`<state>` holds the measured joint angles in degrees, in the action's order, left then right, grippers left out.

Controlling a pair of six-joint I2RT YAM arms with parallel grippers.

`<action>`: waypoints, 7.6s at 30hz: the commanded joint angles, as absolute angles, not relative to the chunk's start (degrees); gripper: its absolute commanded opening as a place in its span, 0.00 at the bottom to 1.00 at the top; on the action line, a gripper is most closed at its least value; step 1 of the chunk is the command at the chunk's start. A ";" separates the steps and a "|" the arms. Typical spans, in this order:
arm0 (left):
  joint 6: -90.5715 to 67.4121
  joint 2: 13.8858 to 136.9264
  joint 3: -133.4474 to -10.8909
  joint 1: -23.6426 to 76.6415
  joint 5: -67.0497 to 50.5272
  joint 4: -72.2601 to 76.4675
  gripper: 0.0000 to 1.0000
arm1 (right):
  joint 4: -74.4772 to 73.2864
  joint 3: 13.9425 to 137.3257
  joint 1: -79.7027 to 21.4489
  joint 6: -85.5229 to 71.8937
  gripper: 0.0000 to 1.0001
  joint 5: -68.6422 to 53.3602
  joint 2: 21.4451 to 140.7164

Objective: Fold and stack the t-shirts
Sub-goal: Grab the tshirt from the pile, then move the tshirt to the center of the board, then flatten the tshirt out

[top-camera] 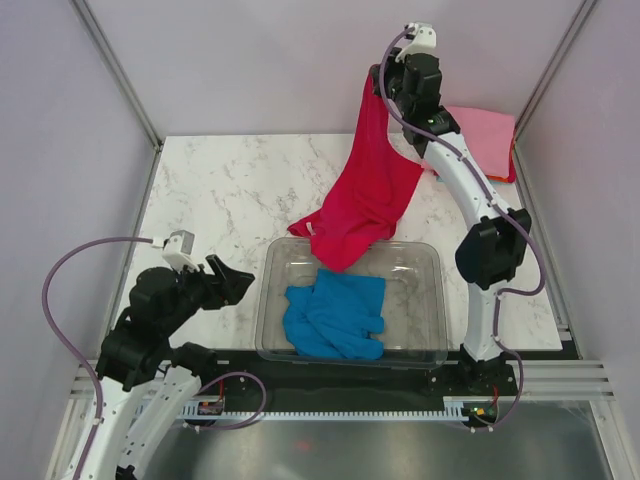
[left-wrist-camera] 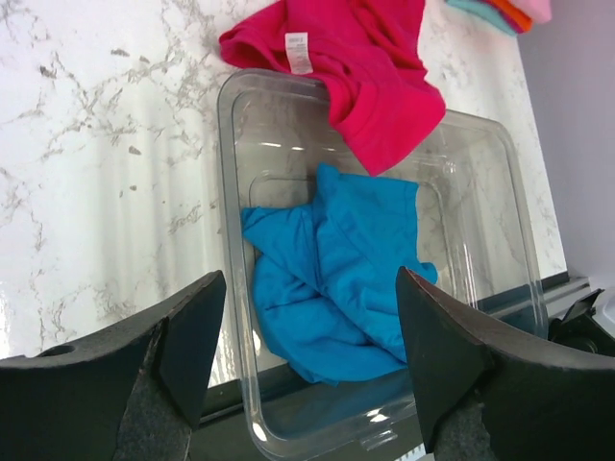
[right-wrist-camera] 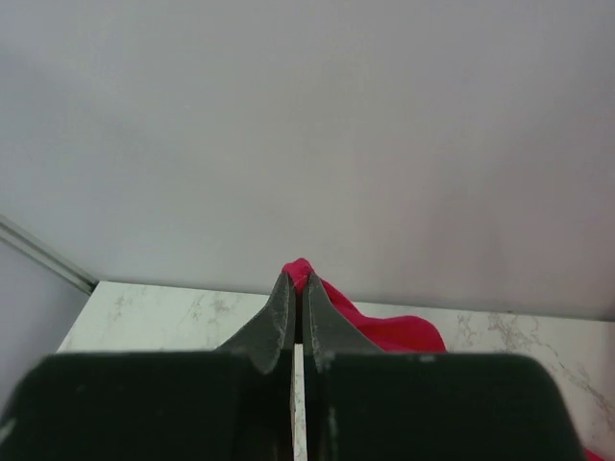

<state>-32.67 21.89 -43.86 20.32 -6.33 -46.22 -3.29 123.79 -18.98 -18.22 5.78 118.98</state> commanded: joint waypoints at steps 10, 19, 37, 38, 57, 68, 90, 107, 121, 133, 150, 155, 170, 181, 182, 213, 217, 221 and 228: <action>-30.32 21.53 -43.68 19.69 -7.21 -43.33 0.80 | 6.77 114.87 -27.24 -12.31 0.00 -5.18 92.12; -30.50 21.79 -43.51 19.60 -7.21 -43.42 0.80 | 4.24 135.45 -25.23 -4.13 0.00 -5.54 105.96; -30.67 23.64 -43.42 19.42 -6.85 -43.51 0.80 | -5.87 129.21 -11.25 -19.78 0.98 0.18 127.90; -30.76 23.82 -43.42 19.42 -6.86 -43.51 0.80 | -7.54 129.03 -11.42 -19.51 0.98 -1.30 126.23; -29.00 45.78 -43.77 19.34 -13.18 -43.59 0.77 | -27.16 77.61 -30.67 -21.71 0.97 -2.28 93.34; -28.83 52.64 -43.95 19.69 -13.27 -44.30 0.73 | -40.34 87.27 -30.94 -17.14 0.95 -3.86 109.14; -28.21 58.70 -44.12 21.09 -14.15 -43.86 0.75 | -29.98 90.36 -15.92 -16.26 0.00 3.06 118.22; -25.23 67.68 -49.66 5.76 -8.79 -44.21 0.02 | -19.52 64.70 -10.54 -18.46 0.00 -5.10 106.44; -40.05 67.15 -45.80 -32.14 -28.36 -29.38 0.02 | -16.17 52.39 -14.58 -21.18 0.00 -7.47 97.49; -58.88 79.17 -50.18 -33.40 -15.65 -6.43 0.02 | -9.06 39.56 -32.25 -30.15 0.00 -3.61 85.70; -57.41 90.99 -62.33 -32.17 -27.42 -4.47 0.71 | -6.76 31.03 -35.41 -28.64 0.65 -5.73 70.16; -45.12 71.52 -53.89 -31.12 -25.23 -11.85 0.72 | -15.87 33.47 -36.65 -29.88 0.80 -0.80 60.50; -32.96 56.06 -42.01 -4.50 -19.76 -19.44 0.66 | -29.09 33.59 -36.74 -41.13 0.95 16.26 45.80; -34.89 81.72 -45.26 18.45 -17.58 -8.01 0.66 | -28.56 28.48 -36.83 -44.74 0.95 16.79 40.52; -34.98 85.39 -45.70 19.41 -17.23 -7.13 0.65 | -28.65 28.39 -36.74 -44.65 0.95 16.53 40.43; -33.92 53.19 -71.75 22.32 11.08 -44.29 0.02 | -31.64 32.69 -36.74 -45.09 0.97 21.01 44.99; -35.07 48.80 -61.98 22.24 8.53 -45.79 0.02 | -31.46 33.92 -36.74 -44.91 0.97 20.83 47.28; -34.54 44.22 -51.18 22.32 4.84 -45.79 0.02 | -29.63 33.49 -36.74 -43.16 0.97 18.29 47.64; -31.21 40.16 -48.86 22.24 8.26 -46.23 0.02 | -9.79 30.93 -40.07 -44.73 0.90 4.74 62.88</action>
